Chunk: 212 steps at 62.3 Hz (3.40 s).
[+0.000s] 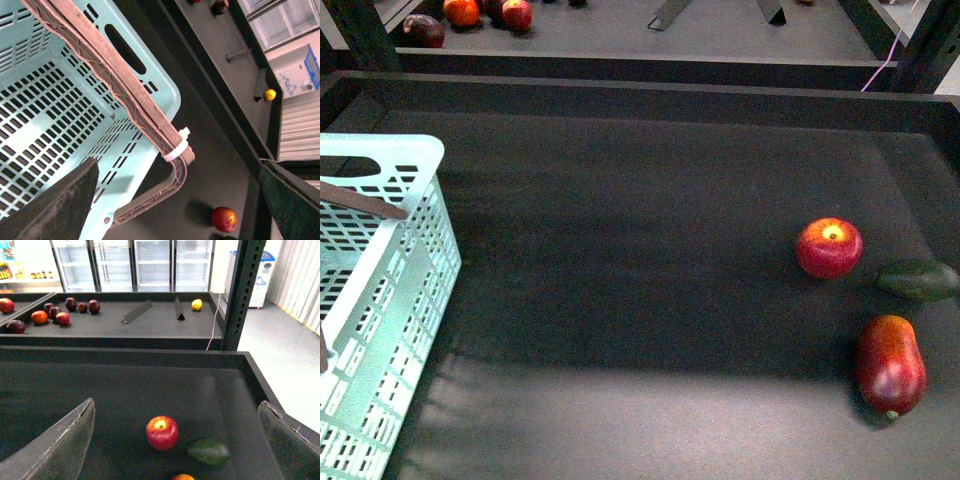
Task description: Pick apple with right arm and hold basket with left
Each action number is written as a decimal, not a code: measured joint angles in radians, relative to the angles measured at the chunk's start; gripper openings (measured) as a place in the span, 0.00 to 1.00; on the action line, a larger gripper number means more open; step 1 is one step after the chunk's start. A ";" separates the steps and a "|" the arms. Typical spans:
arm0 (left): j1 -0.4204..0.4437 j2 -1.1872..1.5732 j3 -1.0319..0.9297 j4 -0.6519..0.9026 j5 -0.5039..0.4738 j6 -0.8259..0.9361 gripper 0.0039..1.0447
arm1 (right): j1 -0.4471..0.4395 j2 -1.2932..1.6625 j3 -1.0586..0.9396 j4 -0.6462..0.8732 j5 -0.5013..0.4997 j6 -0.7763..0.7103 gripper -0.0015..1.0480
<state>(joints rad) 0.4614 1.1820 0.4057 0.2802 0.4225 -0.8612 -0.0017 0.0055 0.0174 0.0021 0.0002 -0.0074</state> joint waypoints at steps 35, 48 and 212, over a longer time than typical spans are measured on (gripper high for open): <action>-0.104 0.513 0.273 0.204 -0.130 -0.157 0.94 | 0.000 0.000 0.000 0.000 0.000 0.000 0.92; -0.108 0.531 0.281 0.184 -0.159 -0.162 0.60 | 0.000 0.000 0.000 0.000 0.000 0.000 0.92; -0.952 0.161 0.474 -0.187 -0.150 -0.043 0.14 | -0.212 0.607 0.098 0.213 -0.051 -0.176 0.92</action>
<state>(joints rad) -0.4908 1.3434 0.8799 0.0937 0.2726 -0.9043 -0.2134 0.6125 0.1154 0.2153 -0.0505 -0.1833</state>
